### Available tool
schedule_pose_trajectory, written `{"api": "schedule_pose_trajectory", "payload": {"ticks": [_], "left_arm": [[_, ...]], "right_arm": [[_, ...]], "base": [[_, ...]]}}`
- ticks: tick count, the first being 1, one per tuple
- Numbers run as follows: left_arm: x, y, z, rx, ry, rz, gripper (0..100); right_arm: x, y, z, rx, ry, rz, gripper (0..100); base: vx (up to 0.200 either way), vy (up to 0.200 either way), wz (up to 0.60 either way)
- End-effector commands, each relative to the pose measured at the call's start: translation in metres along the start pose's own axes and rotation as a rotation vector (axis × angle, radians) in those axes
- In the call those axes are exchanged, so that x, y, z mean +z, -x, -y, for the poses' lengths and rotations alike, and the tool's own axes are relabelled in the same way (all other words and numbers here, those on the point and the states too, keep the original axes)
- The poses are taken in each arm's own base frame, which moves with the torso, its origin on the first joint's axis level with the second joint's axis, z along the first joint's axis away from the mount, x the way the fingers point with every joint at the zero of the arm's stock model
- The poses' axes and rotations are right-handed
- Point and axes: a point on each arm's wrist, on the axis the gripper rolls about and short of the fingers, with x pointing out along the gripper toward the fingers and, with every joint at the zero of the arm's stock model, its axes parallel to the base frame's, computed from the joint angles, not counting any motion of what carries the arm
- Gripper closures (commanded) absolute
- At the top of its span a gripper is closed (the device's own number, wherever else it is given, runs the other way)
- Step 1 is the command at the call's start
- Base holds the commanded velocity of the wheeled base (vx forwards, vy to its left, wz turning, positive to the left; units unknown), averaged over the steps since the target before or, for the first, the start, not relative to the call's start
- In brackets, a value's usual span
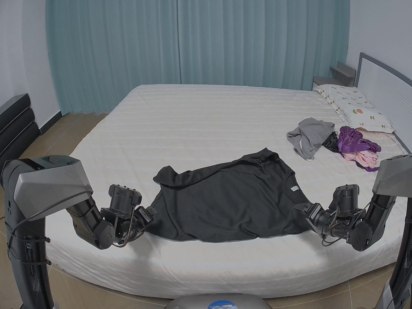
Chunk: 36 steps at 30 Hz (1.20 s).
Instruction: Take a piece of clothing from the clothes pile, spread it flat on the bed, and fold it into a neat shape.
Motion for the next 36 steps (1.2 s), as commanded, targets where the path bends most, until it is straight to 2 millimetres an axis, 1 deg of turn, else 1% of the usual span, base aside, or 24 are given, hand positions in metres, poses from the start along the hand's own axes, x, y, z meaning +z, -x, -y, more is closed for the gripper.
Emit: {"api": "schedule_pose_trajectory", "payload": {"ticks": [1,3,4,9,12,13,14,15,16,18,23,24,26,32,33,36], "left_arm": [[-0.008,-0.016,-0.001,0.043,-0.049,0.012,0],[-0.009,-0.023,-0.003,0.067,-0.06,0.024,0],[-0.01,-0.026,-0.003,0.071,-0.063,0.026,100],[-0.011,-0.024,-0.005,0.075,-0.062,0.024,100],[-0.001,-0.017,-0.002,0.06,-0.038,0.047,100],[-0.001,-0.017,-0.002,0.06,-0.038,0.047,100],[0.007,-0.013,-0.001,0.05,-0.009,0.066,100],[0.007,-0.013,-0.001,0.05,-0.009,0.066,100],[0.012,-0.008,0.003,0.033,0.02,0.082,100],[0.017,-0.005,0.004,0.024,0.04,0.094,100],[0.019,-0.004,0.004,0.022,0.045,0.098,100],[0.019,-0.004,0.003,0.022,0.044,0.096,100],[0.018,-0.004,0.003,0.025,0.045,0.095,100],[0.02,-0.004,0.004,0.016,0.055,0.1,100],[0.023,-0.004,0.004,0.012,0.061,0.11,100],[0.029,-0.005,0.006,-0.011,0.113,0.135,100]], "right_arm": [[-0.005,0.0,0.008,-0.033,0.032,-0.022,0],[-0.007,0.001,0.01,-0.04,0.05,-0.028,0],[-0.008,0.001,0.011,-0.045,0.054,-0.032,0],[-0.011,-0.002,0.018,-0.078,0.069,-0.052,0],[-0.01,-0.004,0.023,-0.101,0.076,-0.047,0],[-0.01,-0.004,0.023,-0.101,0.076,-0.047,0],[-0.008,-0.005,0.026,-0.112,0.074,-0.041,0],[-0.008,-0.005,0.026,-0.112,0.074,-0.041,0],[-0.008,-0.006,0.028,-0.119,0.072,-0.042,0],[-0.007,-0.008,0.028,-0.118,0.07,-0.04,0],[-0.005,-0.019,0.033,-0.124,0.064,-0.037,0],[-0.005,-0.02,0.033,-0.123,0.064,-0.038,100],[-0.003,-0.025,0.032,-0.115,0.065,-0.036,100],[0.004,-0.026,0.023,-0.071,0.061,-0.01,100],[0.009,-0.026,0.017,-0.05,0.06,0.008,100],[0.019,-0.029,0.011,-0.013,0.058,0.032,100]], "base": [[0.0,0.0,0.0],[0.0,0.0,0.0],[0.0,0.0,0.0],[0.0,0.0,0.0],[0.0,0.0,0.0],[0.0,0.0,0.0],[0.0,0.0,0.0],[0.0,0.0,0.0],[0.0,0.0,0.0],[0.0,0.0,0.0],[0.0,0.0,0.0],[0.0,0.0,0.0],[0.0,0.0,0.0],[0.0,0.0,0.0],[0.0,0.0,0.0],[0.0,0.0,0.0]]}}
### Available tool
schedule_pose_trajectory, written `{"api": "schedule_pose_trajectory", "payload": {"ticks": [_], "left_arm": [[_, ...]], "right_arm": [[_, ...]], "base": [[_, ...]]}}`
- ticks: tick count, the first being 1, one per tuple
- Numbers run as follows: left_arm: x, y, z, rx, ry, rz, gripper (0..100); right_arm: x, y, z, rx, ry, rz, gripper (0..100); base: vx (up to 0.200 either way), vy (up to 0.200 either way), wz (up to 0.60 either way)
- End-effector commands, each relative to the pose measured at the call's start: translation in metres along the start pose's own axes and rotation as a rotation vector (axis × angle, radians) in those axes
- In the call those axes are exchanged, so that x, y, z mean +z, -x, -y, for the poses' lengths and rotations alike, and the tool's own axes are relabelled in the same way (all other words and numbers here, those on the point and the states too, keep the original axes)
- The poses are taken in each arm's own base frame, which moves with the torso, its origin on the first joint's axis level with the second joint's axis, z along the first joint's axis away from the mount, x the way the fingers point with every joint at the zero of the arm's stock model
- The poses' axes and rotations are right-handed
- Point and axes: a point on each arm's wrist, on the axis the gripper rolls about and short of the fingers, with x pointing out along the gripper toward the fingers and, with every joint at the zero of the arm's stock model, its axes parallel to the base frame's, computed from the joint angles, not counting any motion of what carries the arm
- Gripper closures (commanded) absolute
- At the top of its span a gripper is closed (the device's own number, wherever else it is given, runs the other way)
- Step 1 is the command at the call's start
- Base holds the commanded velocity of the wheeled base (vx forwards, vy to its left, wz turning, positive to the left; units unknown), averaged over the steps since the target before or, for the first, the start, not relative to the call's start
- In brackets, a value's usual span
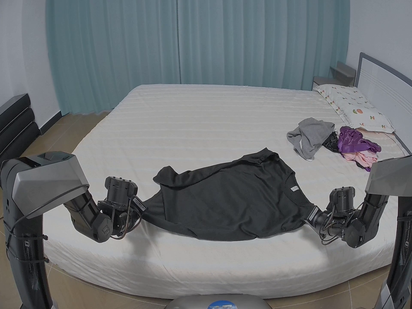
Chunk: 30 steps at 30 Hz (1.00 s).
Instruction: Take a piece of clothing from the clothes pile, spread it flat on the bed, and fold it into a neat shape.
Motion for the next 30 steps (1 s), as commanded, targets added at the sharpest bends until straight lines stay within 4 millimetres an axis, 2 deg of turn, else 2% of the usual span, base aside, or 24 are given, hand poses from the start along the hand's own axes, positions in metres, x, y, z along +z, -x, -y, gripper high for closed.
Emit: {"api": "schedule_pose_trajectory", "payload": {"ticks": [1,9,11,12,17,18,30], "left_arm": [[0.008,-0.001,0.003,-0.031,0.06,0.034,100],[0.018,-0.004,0.01,-0.119,0.133,0.094,100],[0.02,-0.004,0.011,-0.126,0.144,0.102,100],[0.028,-0.006,0.012,-0.141,0.183,0.121,100],[0.035,-0.01,0.007,-0.134,0.229,0.128,100],[0.034,-0.014,0.005,-0.127,0.23,0.127,100],[0.032,-0.027,-0.005,-0.095,0.234,0.122,100]], "right_arm": [[0.014,-0.003,-0.011,0.052,-0.001,0.043,100],[0.045,-0.018,-0.027,0.103,-0.006,0.116,100],[0.047,-0.021,-0.029,0.104,-0.007,0.117,100],[0.057,-0.027,-0.037,0.117,-0.008,0.133,100],[0.069,-0.038,-0.046,0.125,-0.017,0.143,100],[0.072,-0.049,-0.049,0.118,-0.016,0.134,100],[0.089,-0.108,-0.066,0.144,-0.003,0.167,100]], "base": [[0.0,0.0,0.0],[0.0,0.0,0.0],[0.0,0.0,0.0],[0.0,0.0,0.0],[0.0,0.0,0.0],[0.0,0.0,0.0],[0.0,0.0,0.0]]}}
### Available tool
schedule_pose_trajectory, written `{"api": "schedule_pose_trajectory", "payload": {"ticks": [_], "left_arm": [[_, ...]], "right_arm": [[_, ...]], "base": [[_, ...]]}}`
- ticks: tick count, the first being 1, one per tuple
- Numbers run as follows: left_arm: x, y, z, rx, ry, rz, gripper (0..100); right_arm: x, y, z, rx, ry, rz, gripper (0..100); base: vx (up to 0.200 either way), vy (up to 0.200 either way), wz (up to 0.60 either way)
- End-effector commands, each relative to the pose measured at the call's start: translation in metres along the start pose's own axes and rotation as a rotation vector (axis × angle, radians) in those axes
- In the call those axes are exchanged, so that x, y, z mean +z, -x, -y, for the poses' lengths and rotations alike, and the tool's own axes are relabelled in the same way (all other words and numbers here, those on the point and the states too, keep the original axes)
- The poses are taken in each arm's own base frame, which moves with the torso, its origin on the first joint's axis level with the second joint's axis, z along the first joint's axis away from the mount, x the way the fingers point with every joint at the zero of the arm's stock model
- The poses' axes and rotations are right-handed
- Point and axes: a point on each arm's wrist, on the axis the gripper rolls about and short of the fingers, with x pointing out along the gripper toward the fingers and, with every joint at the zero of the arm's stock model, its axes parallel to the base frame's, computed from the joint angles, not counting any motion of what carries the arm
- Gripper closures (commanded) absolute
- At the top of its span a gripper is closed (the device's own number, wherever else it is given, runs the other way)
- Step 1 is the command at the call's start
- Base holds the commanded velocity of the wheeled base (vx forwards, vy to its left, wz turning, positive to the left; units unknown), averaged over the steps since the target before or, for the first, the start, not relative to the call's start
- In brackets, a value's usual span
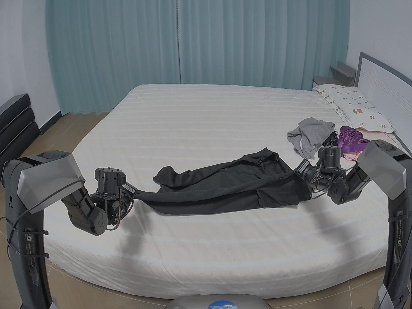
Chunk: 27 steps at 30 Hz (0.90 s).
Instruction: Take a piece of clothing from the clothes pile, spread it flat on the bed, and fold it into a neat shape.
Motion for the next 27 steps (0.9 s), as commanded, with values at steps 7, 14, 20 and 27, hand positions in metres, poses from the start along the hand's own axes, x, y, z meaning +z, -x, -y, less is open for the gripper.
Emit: {"api": "schedule_pose_trajectory", "payload": {"ticks": [7,14,20,27], "left_arm": [[-0.004,-0.008,-0.011,0.033,-0.001,-0.009,100],[-0.005,-0.008,-0.012,0.036,-0.003,-0.012,100],[-0.005,-0.008,-0.013,0.04,-0.003,-0.012,100],[-0.006,-0.007,-0.014,0.043,-0.005,-0.015,100]], "right_arm": [[-0.009,-0.065,0.004,-0.001,0.02,0.059,100],[-0.016,-0.082,0.007,-0.013,0.038,0.037,0],[-0.006,-0.059,-0.004,-0.002,0.032,0.019,0],[-0.012,-0.019,-0.003,0.008,0.09,-0.127,0]], "base": [[0.0,0.0,0.0],[0.0,0.0,0.0],[0.0,0.0,0.0],[0.0,0.0,0.0]]}}
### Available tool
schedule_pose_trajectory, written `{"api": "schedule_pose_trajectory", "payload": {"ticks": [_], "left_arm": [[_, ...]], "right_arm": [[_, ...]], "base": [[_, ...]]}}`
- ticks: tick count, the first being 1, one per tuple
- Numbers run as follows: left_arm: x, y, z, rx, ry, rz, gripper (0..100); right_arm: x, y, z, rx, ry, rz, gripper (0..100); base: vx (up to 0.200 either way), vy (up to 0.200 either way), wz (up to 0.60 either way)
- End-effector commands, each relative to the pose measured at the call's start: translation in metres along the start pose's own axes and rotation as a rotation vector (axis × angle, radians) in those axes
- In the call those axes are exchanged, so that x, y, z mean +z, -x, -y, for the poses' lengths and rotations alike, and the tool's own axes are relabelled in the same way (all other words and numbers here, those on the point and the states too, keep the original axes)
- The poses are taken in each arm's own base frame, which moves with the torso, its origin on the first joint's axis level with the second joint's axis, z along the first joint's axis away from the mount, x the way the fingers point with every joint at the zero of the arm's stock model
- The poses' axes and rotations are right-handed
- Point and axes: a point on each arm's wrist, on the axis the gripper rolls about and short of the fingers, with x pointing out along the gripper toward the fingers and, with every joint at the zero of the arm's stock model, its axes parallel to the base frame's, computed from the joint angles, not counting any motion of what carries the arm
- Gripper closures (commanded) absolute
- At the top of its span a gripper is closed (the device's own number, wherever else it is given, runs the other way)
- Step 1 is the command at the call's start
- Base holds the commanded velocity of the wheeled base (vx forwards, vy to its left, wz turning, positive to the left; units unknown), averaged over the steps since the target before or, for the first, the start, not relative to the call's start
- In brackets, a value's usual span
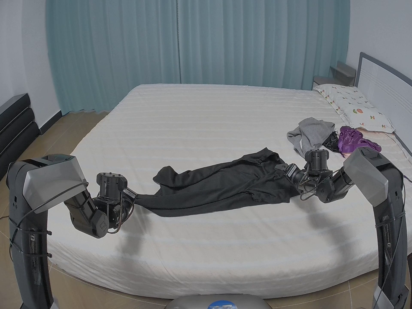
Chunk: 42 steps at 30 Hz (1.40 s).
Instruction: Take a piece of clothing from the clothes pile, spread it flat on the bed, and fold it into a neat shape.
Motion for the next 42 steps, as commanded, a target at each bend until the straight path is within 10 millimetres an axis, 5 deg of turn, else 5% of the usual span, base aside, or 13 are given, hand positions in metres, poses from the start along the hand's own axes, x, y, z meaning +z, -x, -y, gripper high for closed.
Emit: {"api": "schedule_pose_trajectory", "payload": {"ticks": [1,17,18,26,31,42], "left_arm": [[-0.001,0.0,-0.001,0.005,-0.002,-0.003,100],[-0.001,0.0,0.0,0.0,-0.002,-0.002,100],[-0.001,-0.001,0.0,0.0,-0.004,-0.002,100],[-0.001,0.0,-0.001,0.003,-0.005,-0.004,100],[-0.001,0.0,-0.001,0.001,-0.006,-0.003,100],[-0.002,0.025,0.001,0.008,-0.127,-0.024,100]], "right_arm": [[-0.003,0.031,-0.003,-0.002,0.068,-0.071,0],[-0.035,0.017,0.026,-0.066,0.119,-0.155,0],[-0.037,0.015,0.026,-0.065,0.12,-0.161,100],[-0.035,0.021,0.021,-0.061,0.114,-0.157,100],[-0.025,0.041,0.016,-0.065,0.094,-0.145,100],[-0.018,0.13,-0.001,-0.034,0.024,-0.211,100]], "base": [[0.0,0.0,0.0],[0.0,0.0,0.0],[0.0,0.0,0.0],[0.0,0.0,0.0],[0.0,0.0,0.0],[0.0,0.0,0.0]]}}
